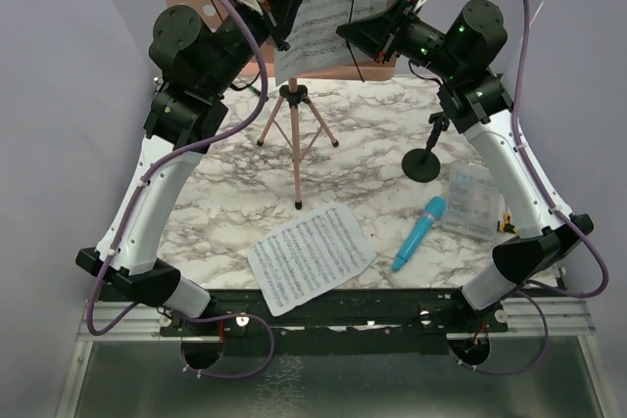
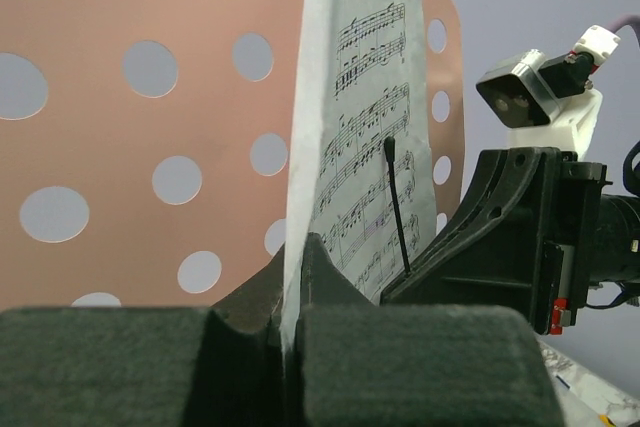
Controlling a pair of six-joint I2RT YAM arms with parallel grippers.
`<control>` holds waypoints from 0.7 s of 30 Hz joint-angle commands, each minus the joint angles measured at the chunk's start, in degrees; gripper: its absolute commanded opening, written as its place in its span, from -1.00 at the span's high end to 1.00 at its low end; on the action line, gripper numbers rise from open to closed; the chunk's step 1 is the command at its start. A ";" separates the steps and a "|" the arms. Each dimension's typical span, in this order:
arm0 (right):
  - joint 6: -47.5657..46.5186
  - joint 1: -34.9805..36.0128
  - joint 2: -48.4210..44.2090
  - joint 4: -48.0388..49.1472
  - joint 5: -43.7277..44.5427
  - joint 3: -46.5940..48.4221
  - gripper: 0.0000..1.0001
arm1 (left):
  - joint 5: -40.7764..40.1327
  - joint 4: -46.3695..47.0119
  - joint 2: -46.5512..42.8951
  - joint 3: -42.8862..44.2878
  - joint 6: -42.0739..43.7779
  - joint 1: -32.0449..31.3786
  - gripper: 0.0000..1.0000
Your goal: Set up the instrument practice props
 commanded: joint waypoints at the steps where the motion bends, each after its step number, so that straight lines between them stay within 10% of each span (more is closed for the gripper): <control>1: -0.56 0.51 -1.52 1.23 -2.17 -0.02 0.99 | 3.17 1.67 0.81 2.17 -2.10 0.27 1.00; 10: -0.55 0.52 -1.82 1.27 -1.89 -0.67 0.99 | 1.56 1.63 -0.17 0.42 -2.23 0.27 0.32; 21: -0.55 0.50 -1.94 1.05 -1.66 -0.80 0.99 | -4.43 1.61 -6.40 -6.91 0.23 0.27 0.19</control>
